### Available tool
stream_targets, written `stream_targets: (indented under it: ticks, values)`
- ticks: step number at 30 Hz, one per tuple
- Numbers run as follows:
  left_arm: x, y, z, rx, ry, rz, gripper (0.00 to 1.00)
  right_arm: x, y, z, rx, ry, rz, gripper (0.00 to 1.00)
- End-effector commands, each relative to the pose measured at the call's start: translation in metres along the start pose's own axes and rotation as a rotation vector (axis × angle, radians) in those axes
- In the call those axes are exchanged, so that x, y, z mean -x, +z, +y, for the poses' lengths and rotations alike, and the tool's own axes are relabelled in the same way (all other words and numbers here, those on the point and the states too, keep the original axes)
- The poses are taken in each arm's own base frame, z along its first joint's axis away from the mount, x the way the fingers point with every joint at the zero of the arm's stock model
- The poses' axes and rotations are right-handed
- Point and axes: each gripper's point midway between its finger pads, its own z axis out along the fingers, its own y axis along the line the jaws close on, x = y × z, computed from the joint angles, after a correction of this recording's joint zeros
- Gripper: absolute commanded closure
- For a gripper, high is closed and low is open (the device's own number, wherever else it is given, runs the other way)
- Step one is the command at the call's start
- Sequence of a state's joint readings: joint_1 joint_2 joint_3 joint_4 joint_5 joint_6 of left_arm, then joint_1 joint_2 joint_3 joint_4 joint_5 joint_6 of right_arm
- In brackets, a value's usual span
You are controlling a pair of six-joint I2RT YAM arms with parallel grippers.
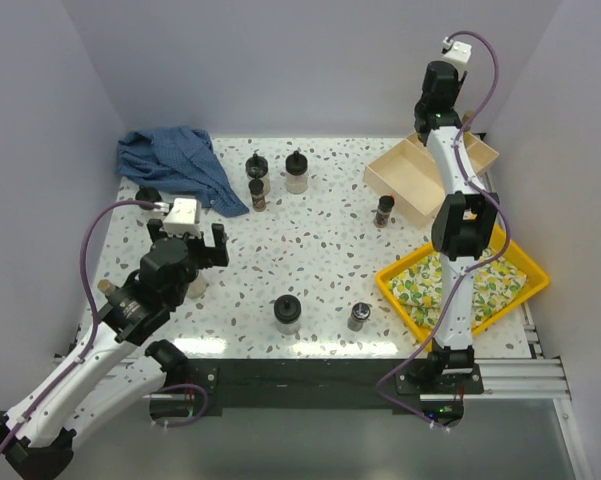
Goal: Organize the condiment bottles
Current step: Place the bottle in the storage box.
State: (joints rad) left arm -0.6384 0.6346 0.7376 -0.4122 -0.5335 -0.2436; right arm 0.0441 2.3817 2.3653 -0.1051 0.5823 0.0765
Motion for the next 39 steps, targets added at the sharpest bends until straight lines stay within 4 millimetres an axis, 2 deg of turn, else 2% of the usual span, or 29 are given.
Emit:
stream_targets:
  ticks: [1,3,4,7,9,10,12,13,14,16,19,24,25,28,29,31,32,33,35,36,37,39]
  values:
    - [0.004,-0.001,0.002,0.015,-0.026,-0.023,0.00,0.060,0.000,-0.006,0.002,0.136,-0.203,1.00]
    - [0.004,-0.001,0.002,0.018,-0.026,-0.023,0.00,0.051,0.007,0.000,0.023,0.137,-0.202,1.00]
    - [0.003,-0.001,0.003,0.021,-0.025,-0.022,0.00,0.052,0.008,0.002,0.030,0.139,-0.207,1.00]
    - [0.002,0.001,0.002,0.022,-0.023,-0.019,0.00,0.032,0.015,0.009,0.048,0.135,-0.180,1.00]
    - [0.000,0.002,0.002,0.026,-0.017,-0.013,0.00,0.023,0.016,0.011,0.060,0.154,-0.171,1.00]
    - [-0.001,0.003,0.002,0.029,-0.013,-0.007,0.00,0.012,0.014,0.010,0.060,0.150,-0.150,1.00]
    - [-0.001,0.004,0.003,0.034,-0.010,-0.005,0.00,0.010,0.012,0.010,0.065,0.181,-0.162,0.98]
    - [-0.003,0.005,0.002,0.037,-0.008,-0.001,0.00,0.003,0.012,0.009,0.062,0.176,-0.152,0.91]
    - [-0.004,0.005,0.002,0.038,-0.006,0.003,0.00,0.002,0.012,0.009,0.063,0.175,-0.147,0.77]
    - [-0.004,0.005,0.003,0.040,-0.006,0.005,0.00,0.000,0.013,0.010,0.065,0.160,-0.137,0.70]
    - [-0.002,0.005,0.003,0.041,-0.010,-0.004,0.00,-0.002,0.010,0.009,0.070,0.148,-0.120,0.52]
    - [-0.001,0.004,0.004,0.041,-0.011,-0.009,0.00,0.023,-0.005,0.007,0.088,0.181,-0.121,0.30]
    - [-0.002,0.004,0.004,0.040,-0.011,-0.009,0.00,0.029,-0.007,0.006,0.089,0.190,-0.124,0.20]
    - [0.001,0.004,0.004,0.040,-0.010,-0.018,0.00,0.048,-0.018,0.001,0.080,0.230,-0.119,0.05]
    - [0.001,0.004,0.004,0.041,-0.012,-0.020,0.00,0.044,-0.022,-0.001,0.074,0.224,-0.081,0.04]
    - [0.002,0.003,0.006,0.046,-0.014,-0.023,0.00,0.061,-0.037,0.004,0.102,0.265,-0.065,0.02]
    - [0.002,0.003,0.006,0.048,-0.014,-0.024,0.00,0.055,-0.043,0.005,0.115,0.257,-0.022,0.01]
    - [0.003,0.003,0.007,0.050,-0.016,-0.028,0.00,0.074,-0.060,0.010,0.166,0.303,-0.022,0.01]
    - [0.002,0.002,0.007,0.050,-0.017,-0.027,0.00,0.063,-0.080,0.016,0.216,0.334,0.066,0.01]
    - [0.003,0.002,0.007,0.051,-0.023,-0.031,0.00,0.064,-0.089,0.019,0.243,0.342,0.086,0.01]
    - [0.002,0.001,0.008,0.052,-0.024,-0.033,0.00,0.069,-0.113,0.029,0.326,0.345,0.113,0.01]
    - [0.002,0.001,0.011,0.074,-0.025,-0.032,0.00,0.063,-0.138,0.036,0.392,0.325,0.170,0.01]
